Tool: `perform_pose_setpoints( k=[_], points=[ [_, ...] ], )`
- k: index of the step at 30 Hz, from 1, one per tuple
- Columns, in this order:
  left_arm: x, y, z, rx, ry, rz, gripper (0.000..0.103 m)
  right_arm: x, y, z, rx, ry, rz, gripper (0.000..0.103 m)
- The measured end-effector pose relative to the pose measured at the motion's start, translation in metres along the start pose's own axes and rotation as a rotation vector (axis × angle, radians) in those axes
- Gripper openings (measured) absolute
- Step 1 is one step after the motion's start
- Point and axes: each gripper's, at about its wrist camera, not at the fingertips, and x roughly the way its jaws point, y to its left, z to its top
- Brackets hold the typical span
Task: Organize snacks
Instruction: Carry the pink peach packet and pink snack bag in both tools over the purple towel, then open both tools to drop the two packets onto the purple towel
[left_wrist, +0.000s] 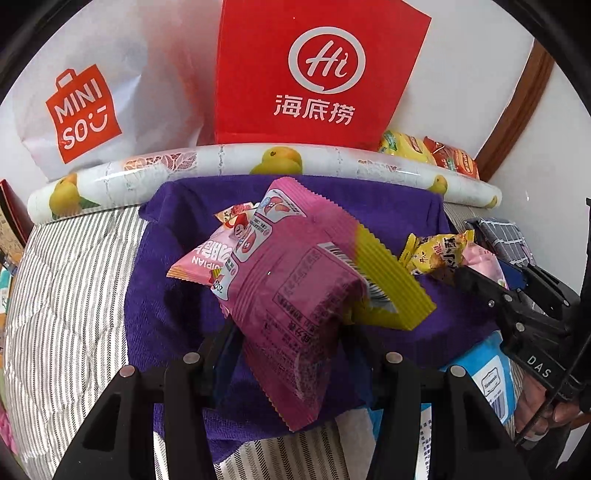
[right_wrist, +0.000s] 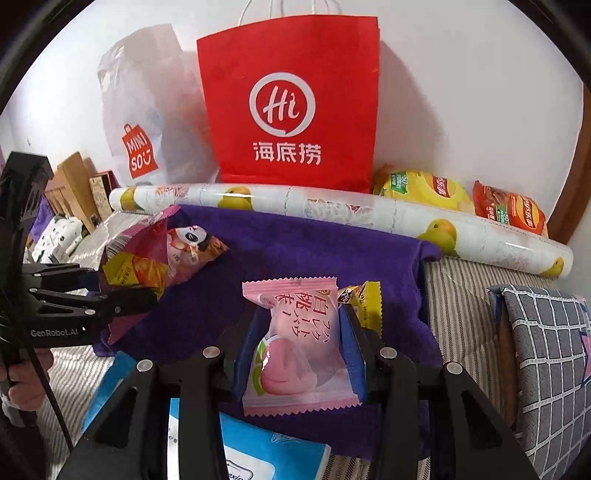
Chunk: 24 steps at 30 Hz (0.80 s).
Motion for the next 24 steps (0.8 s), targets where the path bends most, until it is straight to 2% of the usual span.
perform_pose_setpoints(
  k=[4,24],
  points=[
    [0.001,-0.002,-0.001,0.02,-0.006,0.005,0.051,0.002,0.001,-0.001,-0.015,0.003,-0.032,0.043],
    [0.01,-0.005,-0.002,0.03,0.028,0.02,0.051,0.012,-0.001,-0.003,-0.013,0.068,-0.036,0.044]
  ],
)
